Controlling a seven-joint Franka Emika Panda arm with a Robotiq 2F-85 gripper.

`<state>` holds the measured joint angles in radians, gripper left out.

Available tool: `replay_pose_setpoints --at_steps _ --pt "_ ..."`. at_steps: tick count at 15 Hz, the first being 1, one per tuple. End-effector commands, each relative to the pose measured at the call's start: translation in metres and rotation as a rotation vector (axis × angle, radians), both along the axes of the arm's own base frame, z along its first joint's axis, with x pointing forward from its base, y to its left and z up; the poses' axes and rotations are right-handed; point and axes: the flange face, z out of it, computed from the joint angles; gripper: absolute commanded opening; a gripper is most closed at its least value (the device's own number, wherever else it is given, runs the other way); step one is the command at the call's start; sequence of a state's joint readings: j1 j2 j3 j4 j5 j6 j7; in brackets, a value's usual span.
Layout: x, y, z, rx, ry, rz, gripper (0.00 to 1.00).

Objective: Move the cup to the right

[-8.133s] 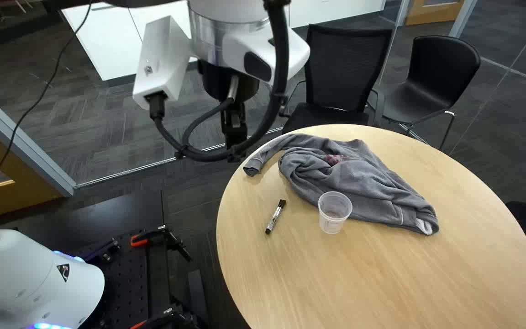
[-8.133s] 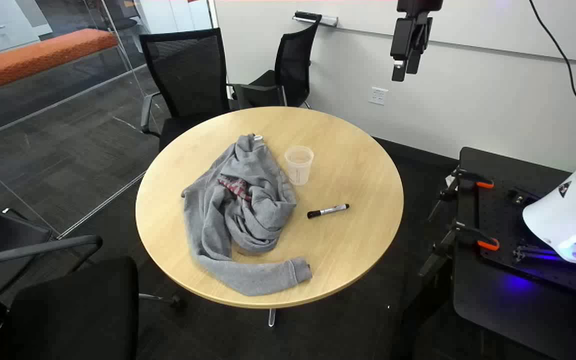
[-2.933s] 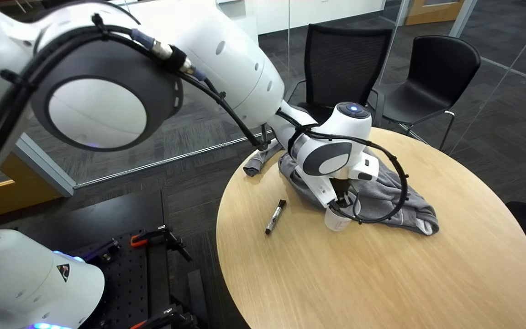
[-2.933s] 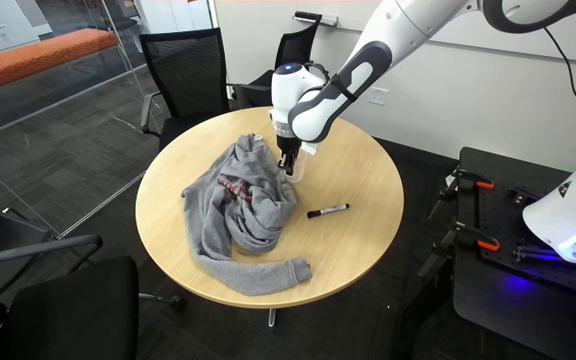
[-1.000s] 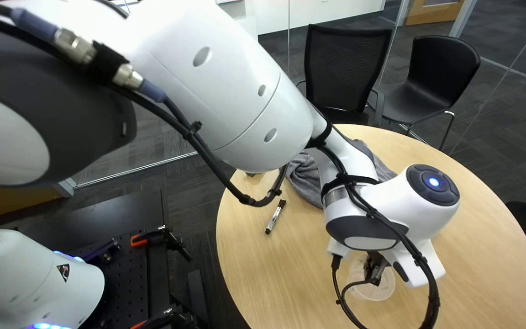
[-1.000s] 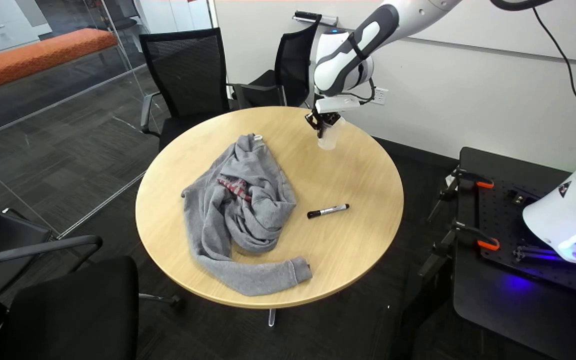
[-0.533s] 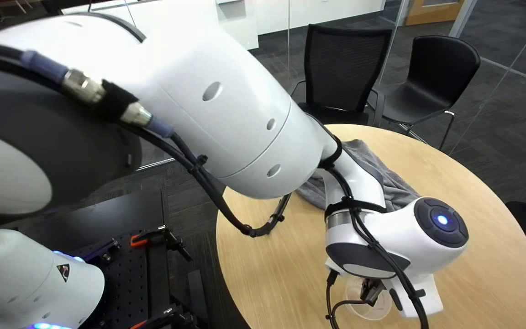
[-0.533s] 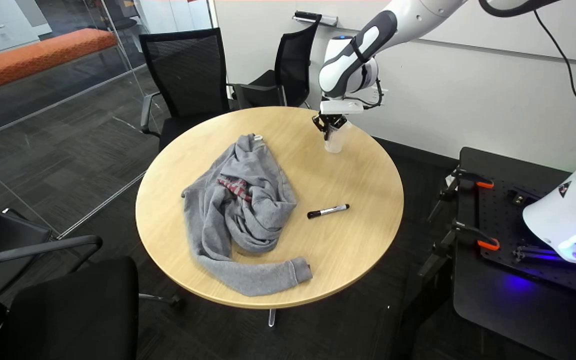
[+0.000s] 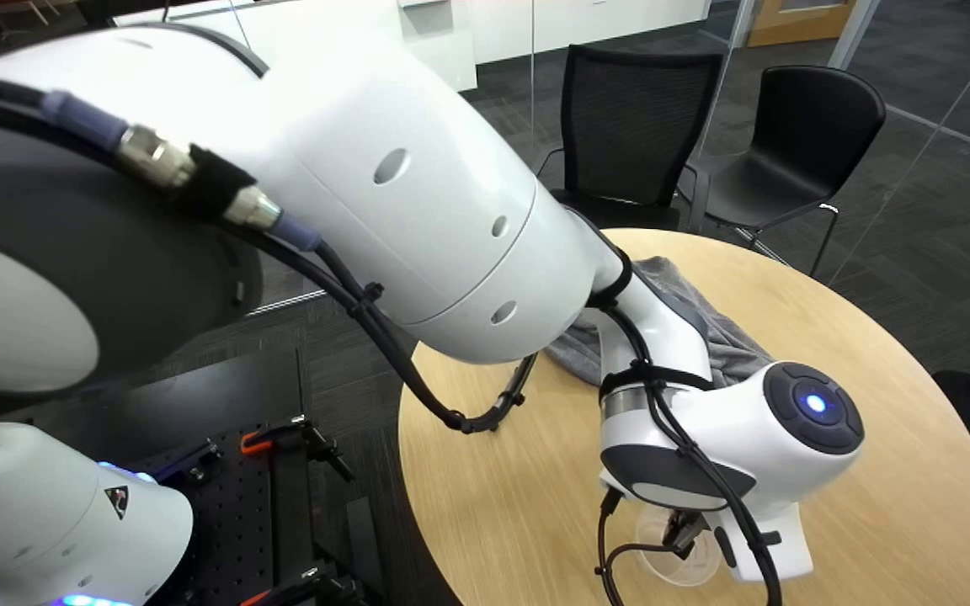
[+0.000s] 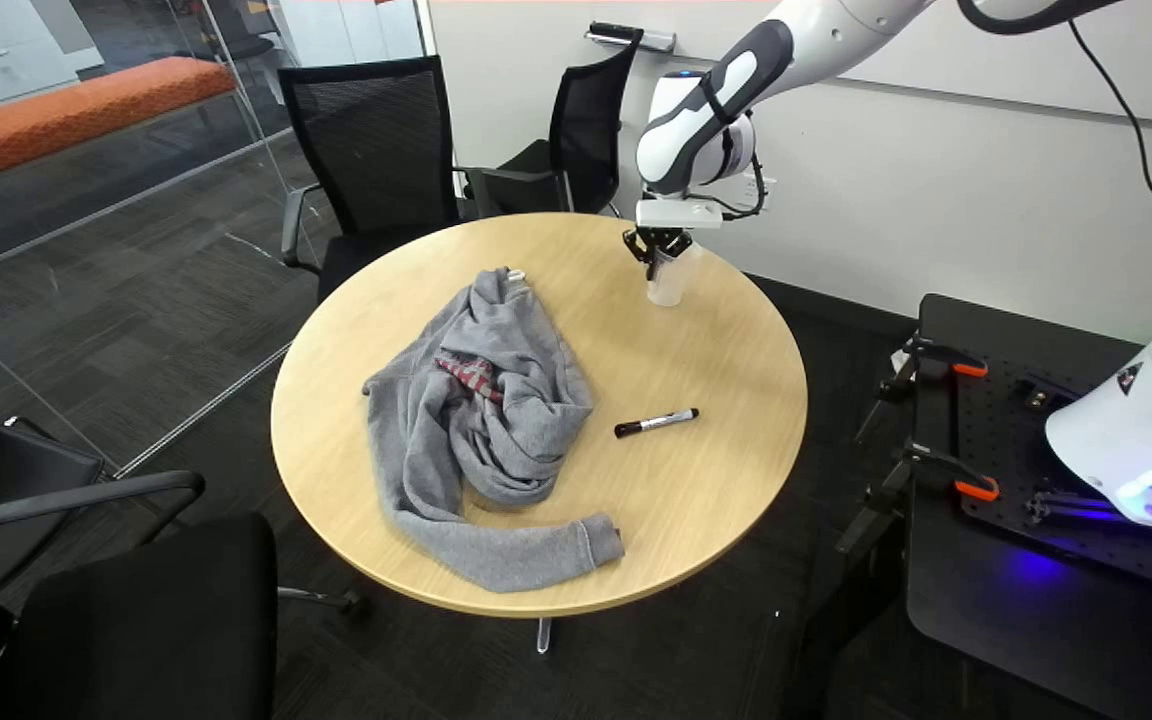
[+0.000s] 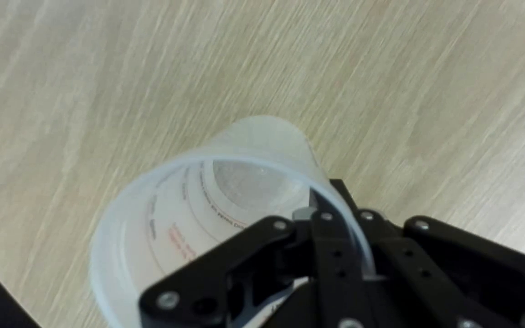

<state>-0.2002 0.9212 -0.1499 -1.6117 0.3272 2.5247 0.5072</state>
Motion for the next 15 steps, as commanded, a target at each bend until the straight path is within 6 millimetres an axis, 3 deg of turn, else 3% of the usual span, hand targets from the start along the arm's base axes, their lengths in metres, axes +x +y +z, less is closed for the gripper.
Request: replay_pose_setpoints --at_steps 1,7,11,15 --pt "0.001 0.004 0.01 -0.006 -0.019 -0.045 0.3" --pt "-0.003 0.023 0.042 -0.061 -0.098 -0.026 0.73" --pt "-0.019 0.039 0.069 -0.096 -0.127 -0.057 0.99" --pt "-0.042 0.059 0.102 -0.145 -0.179 -0.057 1.0"
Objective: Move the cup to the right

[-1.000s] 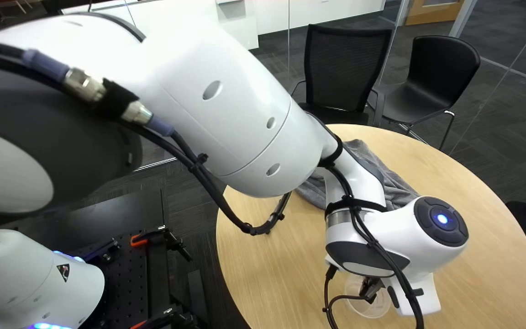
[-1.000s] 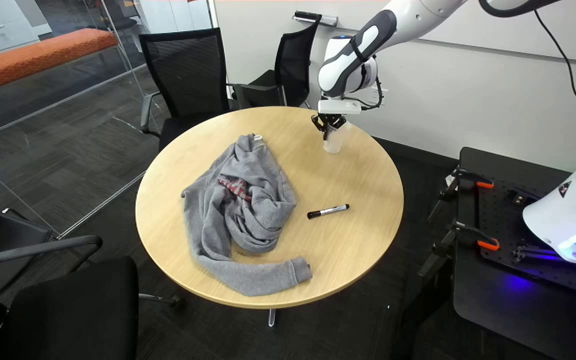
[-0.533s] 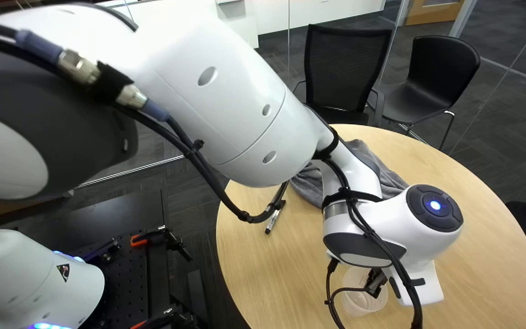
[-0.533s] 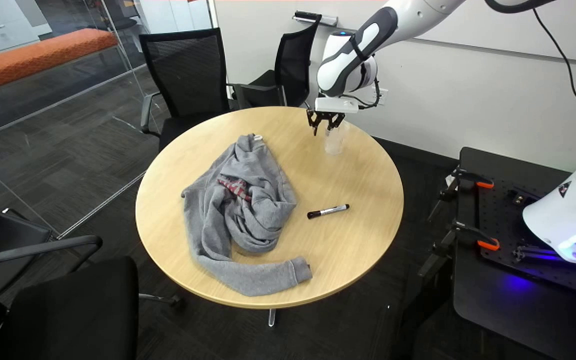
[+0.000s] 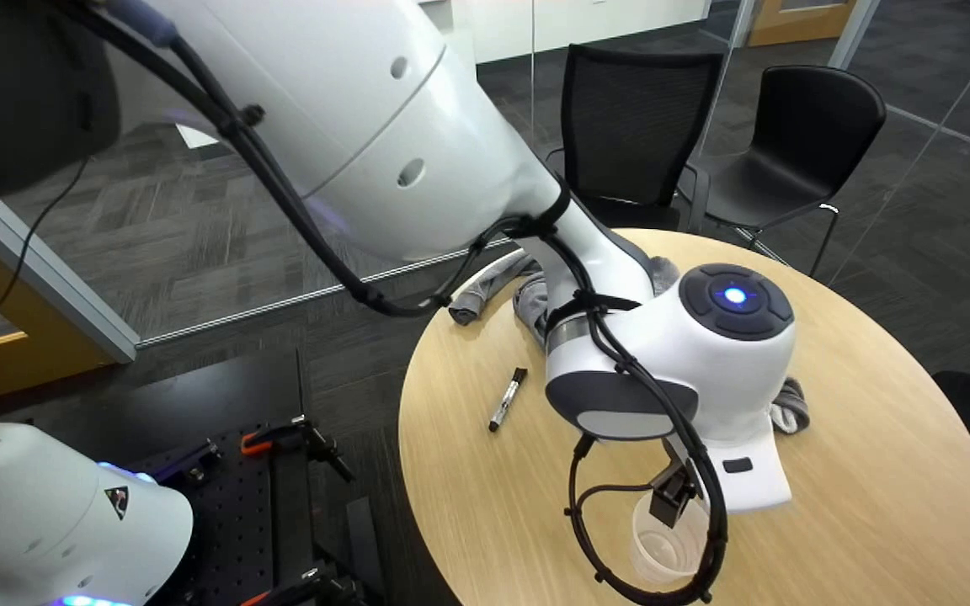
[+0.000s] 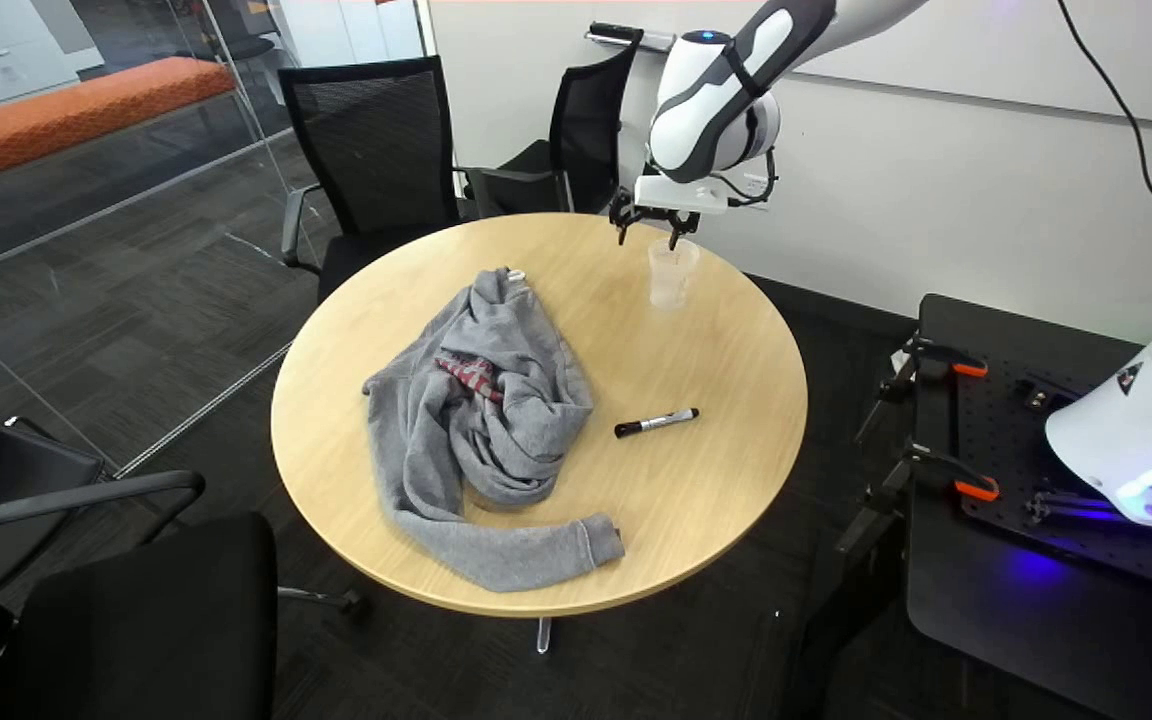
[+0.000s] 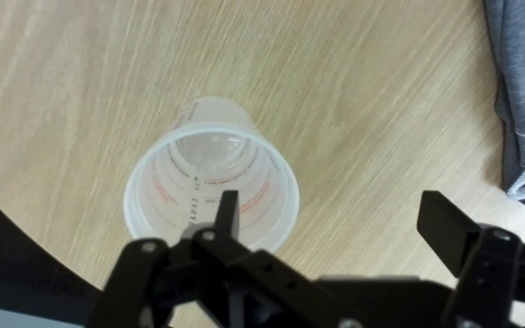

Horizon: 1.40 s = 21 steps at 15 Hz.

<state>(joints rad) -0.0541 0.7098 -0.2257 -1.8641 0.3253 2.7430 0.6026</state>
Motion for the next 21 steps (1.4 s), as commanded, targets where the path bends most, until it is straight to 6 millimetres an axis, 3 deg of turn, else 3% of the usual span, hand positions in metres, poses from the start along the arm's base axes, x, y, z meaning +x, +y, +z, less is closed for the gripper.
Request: replay_pose_setpoints --at_steps 1,7,11,17,18,21 --pt "-0.033 0.024 0.038 -0.037 -0.039 0.01 1.0" --pt "-0.055 0.074 0.076 -0.03 -0.016 0.278 1.0" --pt "-0.062 0.097 0.09 -0.01 0.046 0.432 1.0" --pt "-0.067 0.107 0.101 -0.023 0.149 0.584 1.0" --pt "-0.058 0.106 0.091 -0.028 0.127 0.534 1.0" --pt "-0.059 0.107 0.093 -0.028 0.135 0.556 1.0"
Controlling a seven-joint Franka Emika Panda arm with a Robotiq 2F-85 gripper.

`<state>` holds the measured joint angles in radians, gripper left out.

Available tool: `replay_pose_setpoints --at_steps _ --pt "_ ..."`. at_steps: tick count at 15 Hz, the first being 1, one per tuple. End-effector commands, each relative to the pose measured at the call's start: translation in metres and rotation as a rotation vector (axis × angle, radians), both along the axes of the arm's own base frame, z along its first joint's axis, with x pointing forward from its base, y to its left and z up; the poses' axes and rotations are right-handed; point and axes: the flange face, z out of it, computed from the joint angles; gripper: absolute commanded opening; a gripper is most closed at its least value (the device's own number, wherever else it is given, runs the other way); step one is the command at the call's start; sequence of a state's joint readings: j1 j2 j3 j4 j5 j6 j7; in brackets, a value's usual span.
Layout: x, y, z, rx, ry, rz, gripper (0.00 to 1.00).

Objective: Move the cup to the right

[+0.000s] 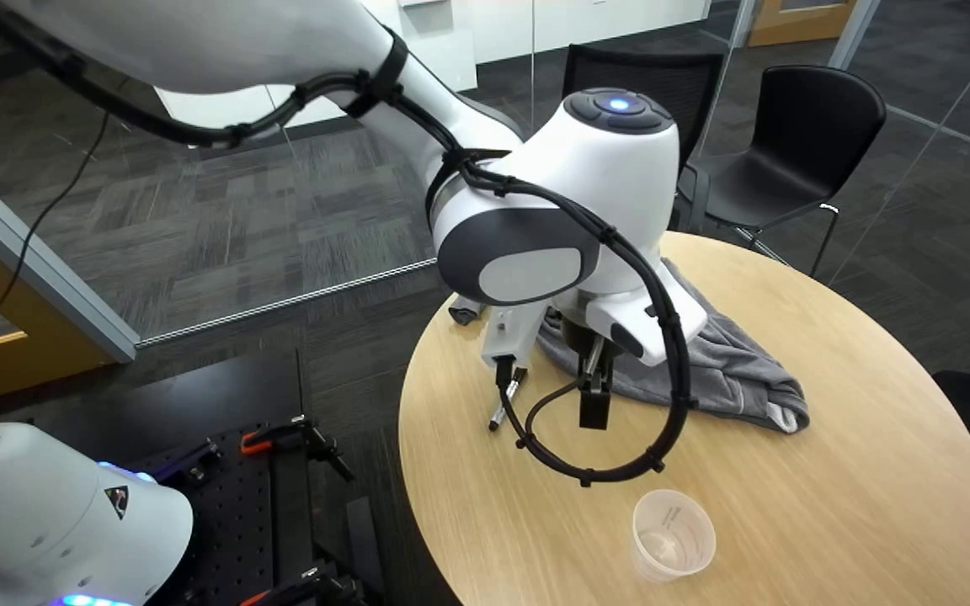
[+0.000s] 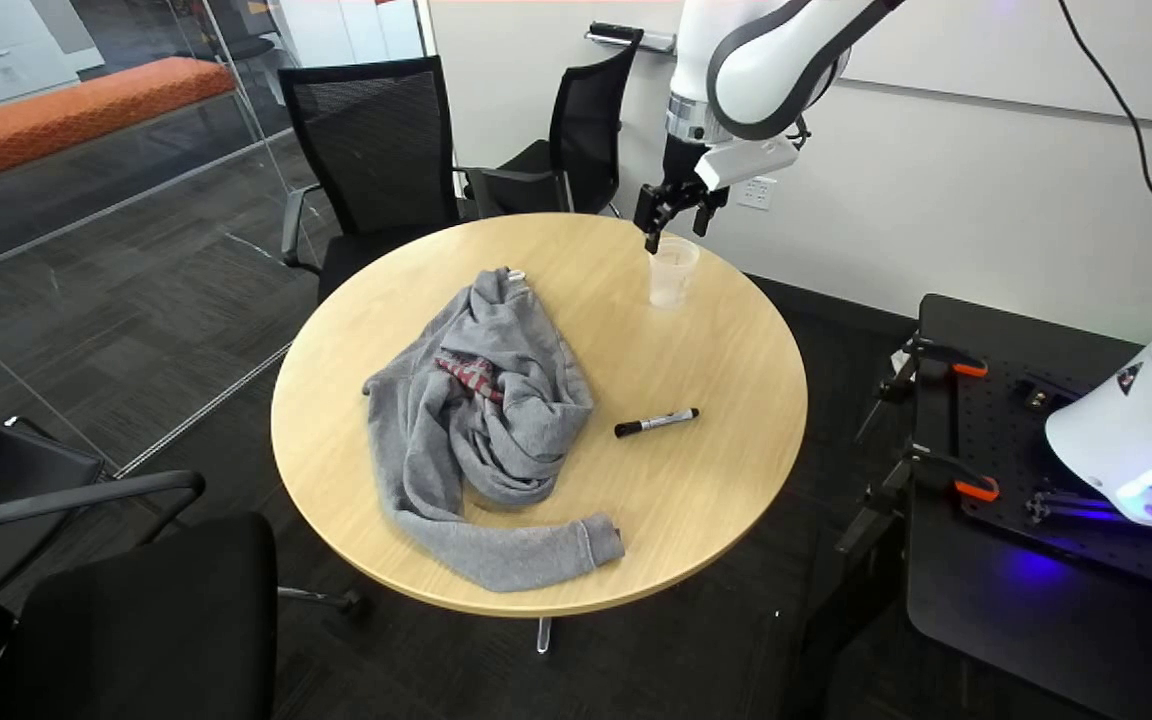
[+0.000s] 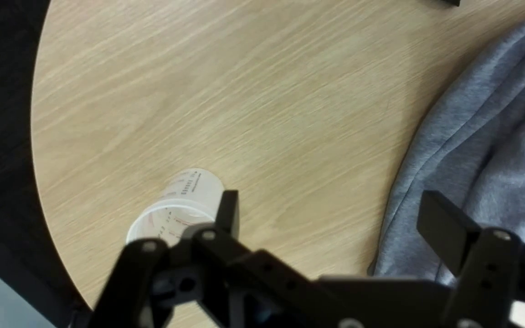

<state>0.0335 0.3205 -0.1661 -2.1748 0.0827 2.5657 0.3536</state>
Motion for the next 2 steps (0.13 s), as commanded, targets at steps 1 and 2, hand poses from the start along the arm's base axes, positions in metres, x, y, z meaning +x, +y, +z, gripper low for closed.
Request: replay_pose_setpoints --at_steps 1,2 --pt "0.0002 -0.0002 0.0004 0.0 0.001 0.0 1.0" --pt "0.0 -0.0001 0.0002 0.0 0.002 0.0 1.0"
